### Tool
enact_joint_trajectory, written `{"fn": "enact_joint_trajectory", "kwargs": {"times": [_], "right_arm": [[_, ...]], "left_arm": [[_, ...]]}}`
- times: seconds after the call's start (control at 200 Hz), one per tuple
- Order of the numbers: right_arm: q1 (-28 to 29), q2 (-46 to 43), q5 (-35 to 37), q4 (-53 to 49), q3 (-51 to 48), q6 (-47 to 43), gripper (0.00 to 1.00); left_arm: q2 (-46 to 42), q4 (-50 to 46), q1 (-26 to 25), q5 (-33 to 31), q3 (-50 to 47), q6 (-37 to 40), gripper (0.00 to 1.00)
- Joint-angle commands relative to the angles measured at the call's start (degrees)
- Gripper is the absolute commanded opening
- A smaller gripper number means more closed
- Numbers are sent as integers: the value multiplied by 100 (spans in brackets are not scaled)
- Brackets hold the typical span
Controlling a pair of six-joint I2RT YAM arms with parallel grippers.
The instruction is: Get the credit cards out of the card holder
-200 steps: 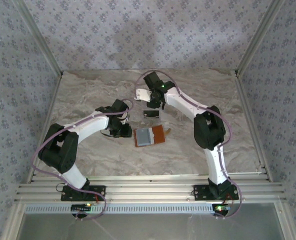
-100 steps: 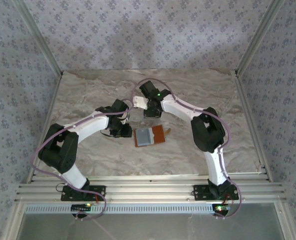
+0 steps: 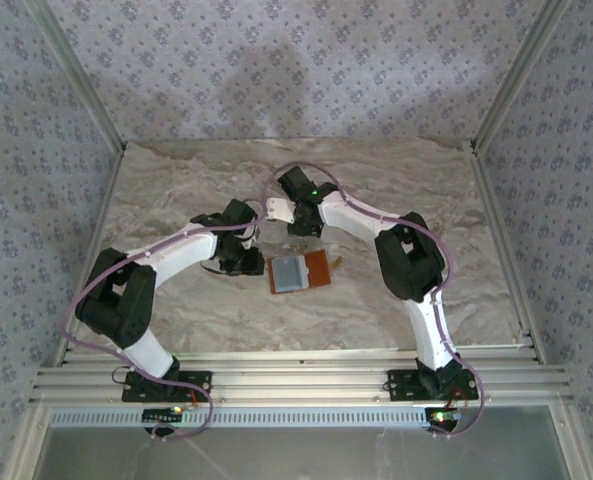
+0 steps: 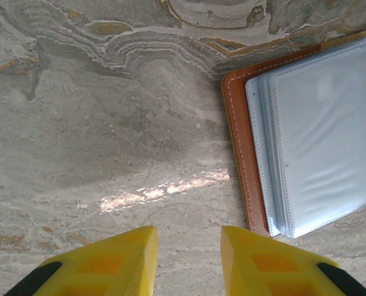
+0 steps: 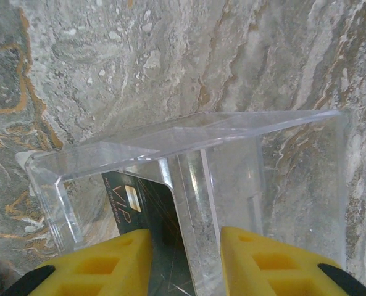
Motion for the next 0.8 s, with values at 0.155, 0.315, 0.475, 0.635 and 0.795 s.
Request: {"fn": "enact_joint_trajectory", "kwargs": {"times": [0.155, 0.315, 0.475, 0.635, 0.795], "right_arm": [[-45, -430, 122, 354, -14, 160, 37], [-55, -82, 297, 281, 100, 3, 37], [-47, 181, 266, 250, 148, -34, 37], [-3, 239, 215, 262, 130, -19, 37], [41, -21, 399, 374, 130, 76, 37]], "left_arm": [[-139, -86, 36, 73, 32, -37, 33], [-141, -83, 32, 59, 17, -27, 33], [-100, -81, 35, 74, 14, -28, 33], [-86, -78, 39, 77, 13, -19, 33], [-75, -71, 32, 136, 41, -10, 33]]}}
